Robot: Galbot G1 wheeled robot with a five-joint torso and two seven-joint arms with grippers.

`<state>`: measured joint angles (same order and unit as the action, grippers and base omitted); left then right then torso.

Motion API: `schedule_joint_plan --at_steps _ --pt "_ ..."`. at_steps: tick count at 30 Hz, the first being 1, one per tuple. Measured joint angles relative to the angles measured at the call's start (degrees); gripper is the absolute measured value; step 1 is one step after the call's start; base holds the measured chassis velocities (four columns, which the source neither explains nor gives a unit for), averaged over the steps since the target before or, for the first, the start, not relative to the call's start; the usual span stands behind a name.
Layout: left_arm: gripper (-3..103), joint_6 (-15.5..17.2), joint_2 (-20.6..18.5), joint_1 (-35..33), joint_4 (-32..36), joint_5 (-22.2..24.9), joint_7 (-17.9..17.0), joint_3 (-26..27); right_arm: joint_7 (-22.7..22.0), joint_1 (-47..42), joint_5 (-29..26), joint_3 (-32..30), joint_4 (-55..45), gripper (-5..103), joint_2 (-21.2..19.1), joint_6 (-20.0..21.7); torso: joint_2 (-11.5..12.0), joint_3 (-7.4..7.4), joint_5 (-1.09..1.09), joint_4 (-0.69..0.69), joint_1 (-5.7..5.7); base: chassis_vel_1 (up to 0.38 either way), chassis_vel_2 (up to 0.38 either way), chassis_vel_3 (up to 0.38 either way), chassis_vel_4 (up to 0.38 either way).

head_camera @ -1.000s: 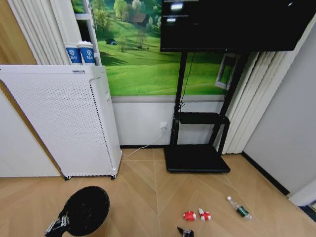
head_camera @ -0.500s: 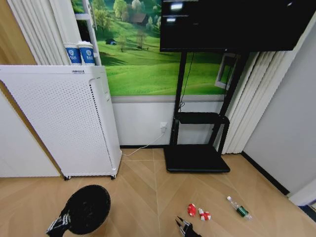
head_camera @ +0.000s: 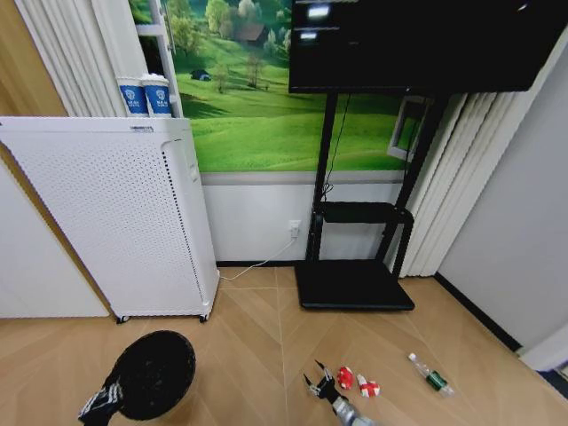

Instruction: Pick up the trash bin and place the garbage on the floor into it.

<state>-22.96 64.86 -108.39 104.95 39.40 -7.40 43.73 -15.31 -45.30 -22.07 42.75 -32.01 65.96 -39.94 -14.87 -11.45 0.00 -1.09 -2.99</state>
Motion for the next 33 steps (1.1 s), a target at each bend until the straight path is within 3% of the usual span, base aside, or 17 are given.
schedule_joint_plan --at_steps 3,13,18,21,33 --pt "8 0.00 -0.01 0.26 -0.07 -0.07 -0.03 -0.35 0.69 -0.54 0.07 -0.85 -0.02 99 -0.91 -0.60 0.00 0.00 -0.01 0.00 0.00 0.000 0.000 0.000 0.000" --pt "8 0.00 0.07 0.23 0.23 -0.24 -0.05 -0.73 1.09 -1.37 1.74 -2.97 -0.80 100 -2.02 -1.50 0.00 0.00 0.00 0.03 0.00 -0.030 -0.159 0.058 0.161" --pt "8 -0.12 0.23 0.06 0.36 -0.28 0.19 -0.75 -0.14 -2.22 4.14 -3.75 -1.00 100 -1.25 -1.44 0.00 0.01 0.01 -0.04 0.00 -0.064 -0.234 0.080 0.183" --pt "8 -0.30 0.42 -0.09 0.37 -0.35 0.58 -0.75 -1.22 -2.38 5.25 -4.18 -1.13 100 -0.50 -1.16 -0.01 0.01 0.00 0.02 0.01 -0.033 -0.105 0.041 0.071" --pt "8 -1.24 0.92 -0.62 0.34 -0.54 1.59 -0.47 -5.27 -1.39 7.14 -4.06 0.35 100 2.49 1.40 0.00 0.00 0.00 0.01 0.00 0.017 0.043 -0.011 -0.034"
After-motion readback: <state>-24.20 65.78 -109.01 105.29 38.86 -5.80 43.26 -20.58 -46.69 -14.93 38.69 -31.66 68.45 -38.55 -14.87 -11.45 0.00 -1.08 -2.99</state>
